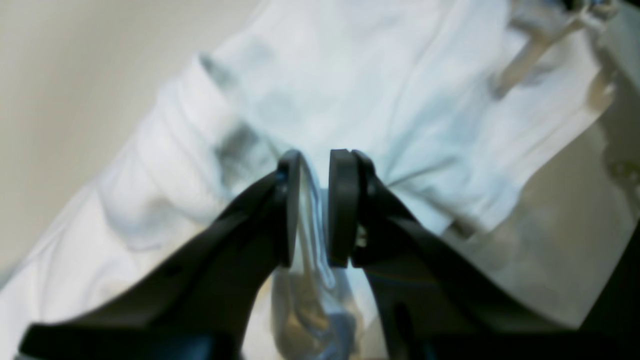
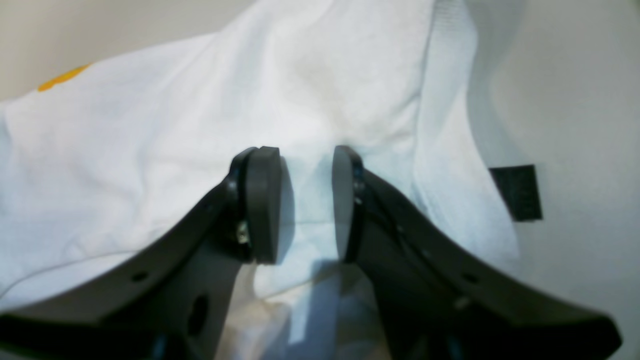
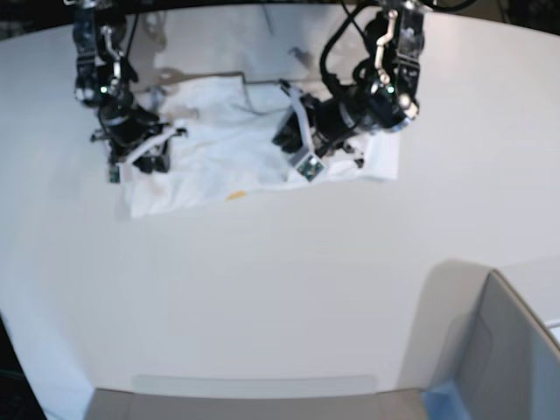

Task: Layout the t-shirt on the table in an organized manner, then fold the t-shirt properly
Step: 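Lay the held end onto the strip's middle and press it with the left gripper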

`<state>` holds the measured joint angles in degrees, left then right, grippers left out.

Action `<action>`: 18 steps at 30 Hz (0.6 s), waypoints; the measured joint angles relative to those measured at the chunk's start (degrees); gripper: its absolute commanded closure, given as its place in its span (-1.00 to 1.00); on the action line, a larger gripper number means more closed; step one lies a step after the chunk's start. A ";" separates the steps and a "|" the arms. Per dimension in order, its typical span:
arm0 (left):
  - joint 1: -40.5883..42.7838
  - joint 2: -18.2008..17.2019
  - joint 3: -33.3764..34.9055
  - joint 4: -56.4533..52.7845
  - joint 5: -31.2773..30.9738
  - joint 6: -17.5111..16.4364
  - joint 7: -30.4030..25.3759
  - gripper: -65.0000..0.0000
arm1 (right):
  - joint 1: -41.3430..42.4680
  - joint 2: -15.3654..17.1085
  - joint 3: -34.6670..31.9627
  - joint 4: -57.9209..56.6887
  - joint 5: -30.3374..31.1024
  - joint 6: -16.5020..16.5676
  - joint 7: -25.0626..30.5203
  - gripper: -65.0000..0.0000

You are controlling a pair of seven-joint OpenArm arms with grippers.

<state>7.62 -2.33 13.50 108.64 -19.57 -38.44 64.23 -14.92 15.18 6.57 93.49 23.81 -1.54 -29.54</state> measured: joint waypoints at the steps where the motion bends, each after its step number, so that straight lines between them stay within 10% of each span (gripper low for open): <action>1: 0.02 0.63 0.07 0.00 -0.04 -0.02 0.07 0.54 | 0.00 0.00 0.00 0.00 0.02 0.02 0.00 0.42; 11: 0.11 2.84 -8.24 7.65 -0.96 -0.50 -0.15 0.68 | 0.15 -0.13 0.00 -0.02 0.02 0.02 -0.09 0.42; 18: 2.43 -2.08 -12.41 5.07 0.52 -0.20 2.62 1.00 | 0.17 -0.17 0.00 -0.13 -0.02 0.00 -0.02 0.42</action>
<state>10.04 -4.40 1.08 113.71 -19.05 -38.63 66.85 -14.74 15.00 6.57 93.36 23.79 -1.54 -29.56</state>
